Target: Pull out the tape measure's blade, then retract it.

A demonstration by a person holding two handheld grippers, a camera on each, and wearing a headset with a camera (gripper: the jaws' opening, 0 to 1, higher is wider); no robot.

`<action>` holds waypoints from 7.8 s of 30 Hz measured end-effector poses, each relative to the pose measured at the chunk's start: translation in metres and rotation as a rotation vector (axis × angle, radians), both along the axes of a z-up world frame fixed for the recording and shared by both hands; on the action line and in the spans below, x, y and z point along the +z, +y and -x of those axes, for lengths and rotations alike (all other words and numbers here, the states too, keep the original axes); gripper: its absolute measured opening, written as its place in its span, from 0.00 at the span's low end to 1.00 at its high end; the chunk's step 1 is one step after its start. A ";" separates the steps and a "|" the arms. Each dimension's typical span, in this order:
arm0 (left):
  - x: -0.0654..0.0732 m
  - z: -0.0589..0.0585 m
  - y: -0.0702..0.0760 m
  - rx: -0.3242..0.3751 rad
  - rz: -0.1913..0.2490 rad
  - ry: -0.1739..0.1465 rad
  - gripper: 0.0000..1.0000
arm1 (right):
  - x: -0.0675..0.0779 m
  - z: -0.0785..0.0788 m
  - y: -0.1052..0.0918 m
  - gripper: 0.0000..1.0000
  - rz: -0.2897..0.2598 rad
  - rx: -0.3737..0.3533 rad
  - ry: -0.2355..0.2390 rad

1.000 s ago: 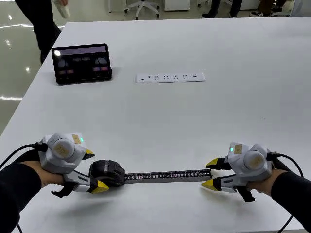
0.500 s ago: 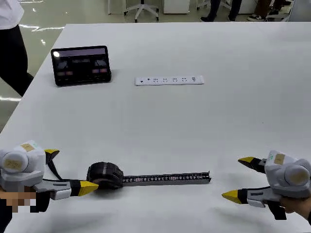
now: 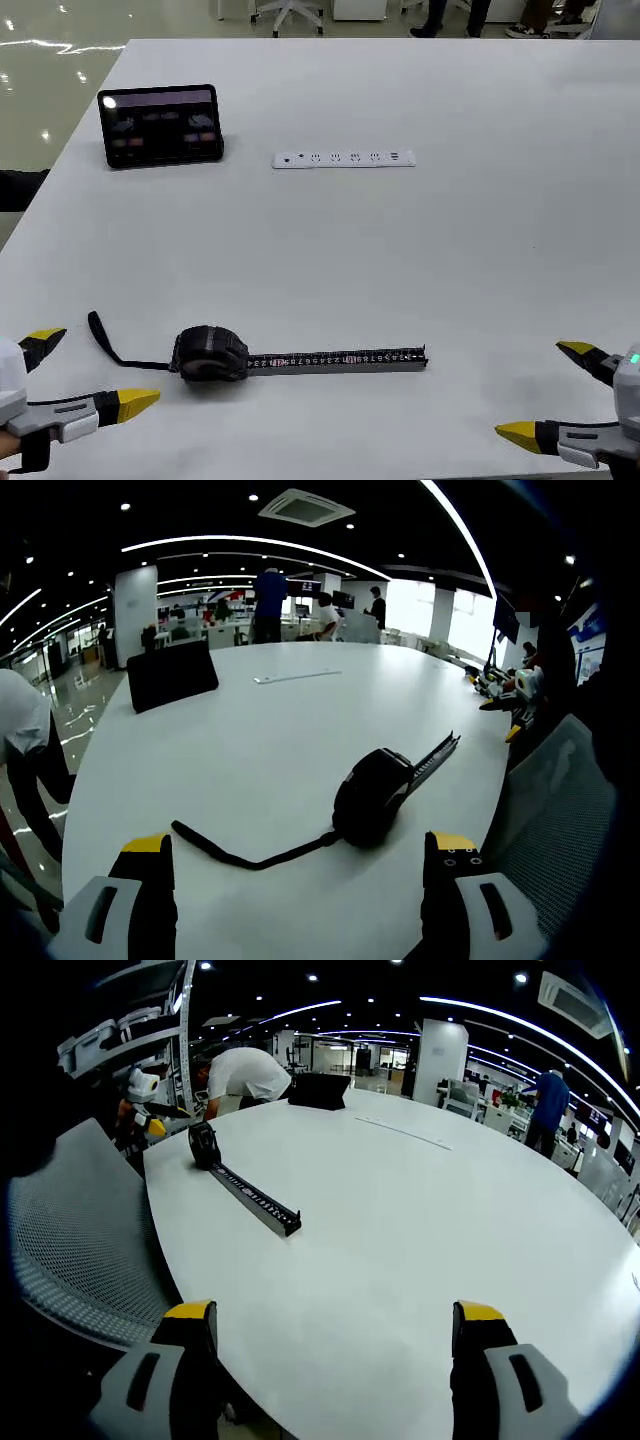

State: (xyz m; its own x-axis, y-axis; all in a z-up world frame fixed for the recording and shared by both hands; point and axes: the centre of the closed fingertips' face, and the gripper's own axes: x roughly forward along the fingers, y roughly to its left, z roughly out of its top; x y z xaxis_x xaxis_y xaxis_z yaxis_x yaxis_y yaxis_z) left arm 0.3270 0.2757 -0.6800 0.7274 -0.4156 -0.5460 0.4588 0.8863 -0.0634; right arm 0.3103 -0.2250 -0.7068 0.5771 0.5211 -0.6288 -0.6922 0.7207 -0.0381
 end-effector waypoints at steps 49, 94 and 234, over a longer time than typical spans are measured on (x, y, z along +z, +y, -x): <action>0.020 -0.023 -0.075 0.048 0.016 0.083 1.00 | 0.013 -0.019 0.041 0.94 0.142 0.220 -0.019; -0.031 -0.044 -0.117 0.252 0.037 0.023 0.98 | -0.044 -0.050 0.126 0.28 0.301 0.734 0.228; -0.045 -0.045 -0.100 0.325 0.006 0.142 0.59 | -0.054 -0.048 0.199 0.10 0.354 0.755 0.234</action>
